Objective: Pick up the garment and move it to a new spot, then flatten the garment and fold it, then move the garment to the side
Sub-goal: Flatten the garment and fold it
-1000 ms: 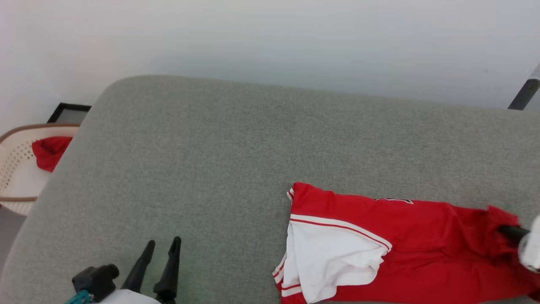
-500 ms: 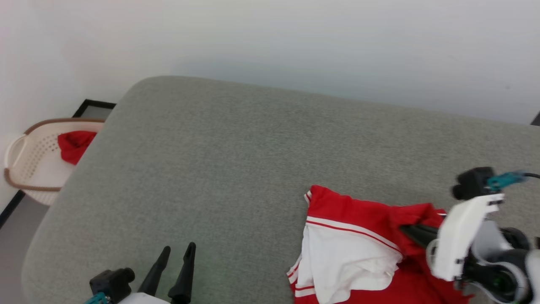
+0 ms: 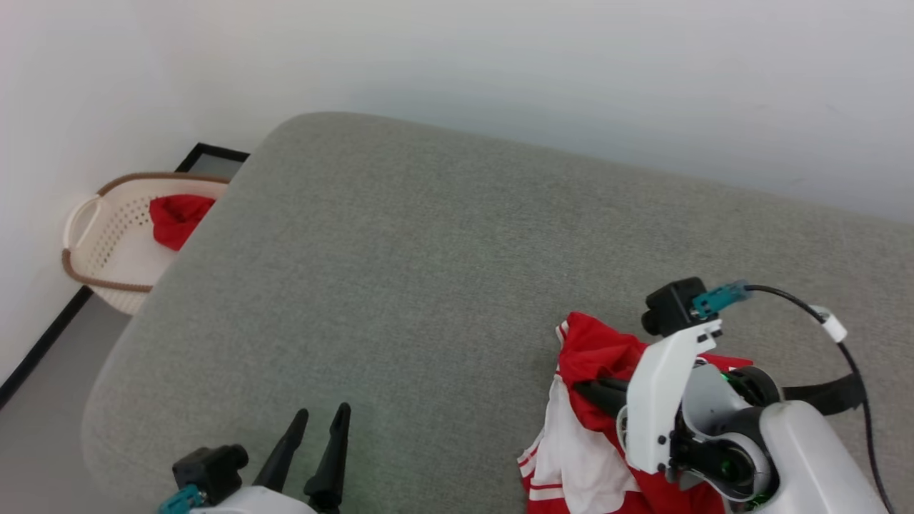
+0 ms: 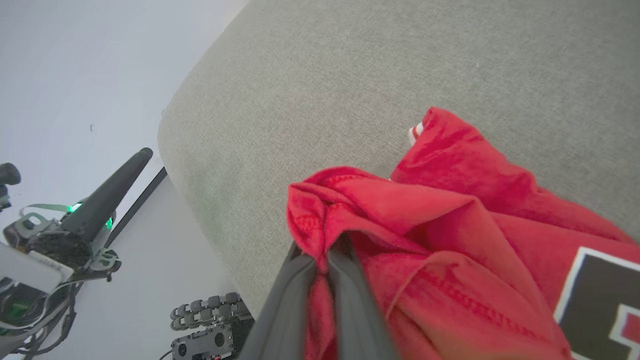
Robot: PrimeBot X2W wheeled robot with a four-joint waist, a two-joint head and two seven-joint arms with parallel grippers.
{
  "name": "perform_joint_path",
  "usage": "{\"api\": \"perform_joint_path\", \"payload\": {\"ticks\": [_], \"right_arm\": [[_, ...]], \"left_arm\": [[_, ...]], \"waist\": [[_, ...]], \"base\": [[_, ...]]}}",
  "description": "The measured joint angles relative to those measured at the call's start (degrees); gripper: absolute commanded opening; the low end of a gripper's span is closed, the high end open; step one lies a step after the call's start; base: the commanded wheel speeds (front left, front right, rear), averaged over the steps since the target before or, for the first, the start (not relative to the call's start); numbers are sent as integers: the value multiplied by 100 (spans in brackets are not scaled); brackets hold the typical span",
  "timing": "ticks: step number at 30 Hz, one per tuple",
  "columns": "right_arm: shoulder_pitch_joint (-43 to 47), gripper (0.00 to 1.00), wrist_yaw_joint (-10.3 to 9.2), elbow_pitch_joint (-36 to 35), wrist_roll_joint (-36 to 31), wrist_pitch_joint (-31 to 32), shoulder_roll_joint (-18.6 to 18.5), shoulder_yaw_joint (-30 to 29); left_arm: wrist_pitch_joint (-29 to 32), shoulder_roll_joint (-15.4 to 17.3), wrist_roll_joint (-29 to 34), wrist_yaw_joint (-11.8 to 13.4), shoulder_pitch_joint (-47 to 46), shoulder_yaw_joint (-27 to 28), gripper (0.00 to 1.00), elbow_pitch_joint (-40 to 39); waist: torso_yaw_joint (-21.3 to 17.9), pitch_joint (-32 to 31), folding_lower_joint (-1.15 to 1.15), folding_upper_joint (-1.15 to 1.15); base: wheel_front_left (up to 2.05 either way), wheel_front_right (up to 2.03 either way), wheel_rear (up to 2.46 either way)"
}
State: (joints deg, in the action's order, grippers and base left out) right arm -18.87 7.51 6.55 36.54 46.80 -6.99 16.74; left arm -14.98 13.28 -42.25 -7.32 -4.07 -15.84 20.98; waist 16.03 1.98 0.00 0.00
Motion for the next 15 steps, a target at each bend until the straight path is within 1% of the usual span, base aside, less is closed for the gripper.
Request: {"api": "perform_joint_path", "payload": {"ticks": [5,6,7,8,9,11,15], "right_arm": [[-194,0,0,398,-102,-225,4,156],[-233,9,0,499,-105,-293,5,186],[-267,37,0,587,-126,-358,4,211],[-300,49,0,672,-129,-413,3,235],[-326,100,0,745,-125,-449,2,282],[-412,100,0,865,-53,-503,3,428],[-463,100,0,855,169,-534,-22,557]], "left_arm": [[0,-14,14,0,-35,4,100,24],[0,-16,23,0,-36,4,100,29],[0,-22,33,0,-37,8,100,34],[0,-27,42,0,-38,9,100,44],[0,-27,42,0,-38,15,100,53],[0,-25,57,0,-35,54,100,69],[0,-20,119,0,0,135,100,108]], "waist": [[84,40,0,0],[96,48,0,0],[105,55,0,0],[110,56,0,0],[110,51,0,0],[83,26,0,0],[-4,-40,0,0]], "base": [[0,0,0],[0,0,0],[0,0,0],[0,0,0],[0,0,0],[0,0,0],[0,0,0]]}}
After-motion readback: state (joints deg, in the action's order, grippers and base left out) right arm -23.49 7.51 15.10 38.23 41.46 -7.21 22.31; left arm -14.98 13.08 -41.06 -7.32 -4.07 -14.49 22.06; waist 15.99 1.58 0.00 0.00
